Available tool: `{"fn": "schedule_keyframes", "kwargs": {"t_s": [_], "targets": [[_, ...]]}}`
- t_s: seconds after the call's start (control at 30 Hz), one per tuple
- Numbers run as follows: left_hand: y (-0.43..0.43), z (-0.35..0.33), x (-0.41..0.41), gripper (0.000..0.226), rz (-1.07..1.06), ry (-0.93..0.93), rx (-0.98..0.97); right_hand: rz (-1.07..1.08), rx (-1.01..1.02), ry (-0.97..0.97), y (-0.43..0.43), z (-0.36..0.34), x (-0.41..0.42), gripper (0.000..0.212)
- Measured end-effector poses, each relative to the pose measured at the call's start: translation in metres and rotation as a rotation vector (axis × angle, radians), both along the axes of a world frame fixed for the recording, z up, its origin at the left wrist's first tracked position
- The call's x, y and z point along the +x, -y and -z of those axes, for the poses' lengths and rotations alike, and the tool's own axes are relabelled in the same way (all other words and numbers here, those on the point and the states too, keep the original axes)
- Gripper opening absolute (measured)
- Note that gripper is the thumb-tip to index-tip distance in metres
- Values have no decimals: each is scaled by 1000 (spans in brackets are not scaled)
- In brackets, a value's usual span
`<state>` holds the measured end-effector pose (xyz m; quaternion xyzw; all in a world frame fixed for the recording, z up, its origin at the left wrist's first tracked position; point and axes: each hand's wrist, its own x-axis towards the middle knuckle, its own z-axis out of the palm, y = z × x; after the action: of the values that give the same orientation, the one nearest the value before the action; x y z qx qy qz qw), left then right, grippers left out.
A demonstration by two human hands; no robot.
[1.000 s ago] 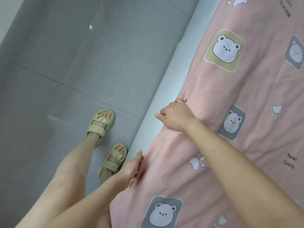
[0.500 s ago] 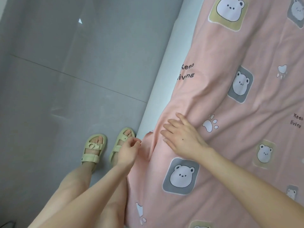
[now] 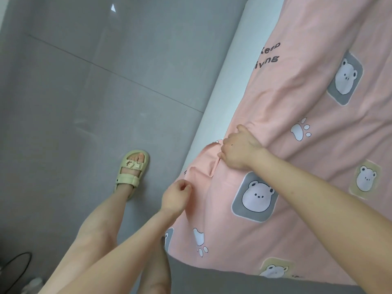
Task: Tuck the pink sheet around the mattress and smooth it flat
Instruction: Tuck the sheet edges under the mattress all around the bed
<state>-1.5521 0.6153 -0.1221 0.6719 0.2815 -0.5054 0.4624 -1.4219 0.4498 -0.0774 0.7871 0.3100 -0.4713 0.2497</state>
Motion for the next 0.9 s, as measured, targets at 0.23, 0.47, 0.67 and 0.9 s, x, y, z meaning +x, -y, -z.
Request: {"fn": "schedule_keyframes", "kwargs": {"t_s": [0.23, 0.47, 0.67, 0.9], "targets": [[-30, -1, -46, 12, -17, 2, 358, 213, 258, 175, -4, -7, -35, 48], [11, -53, -69, 15, -108, 432, 278, 729, 932, 575, 31, -76, -139, 28], [82, -102, -43, 7, 269, 967, 121, 1460, 769, 790, 79, -109, -255, 15], [148, -107, -30, 36, 1403, 1297, -214, 2404, 540, 993, 70, -104, -344, 13]]}}
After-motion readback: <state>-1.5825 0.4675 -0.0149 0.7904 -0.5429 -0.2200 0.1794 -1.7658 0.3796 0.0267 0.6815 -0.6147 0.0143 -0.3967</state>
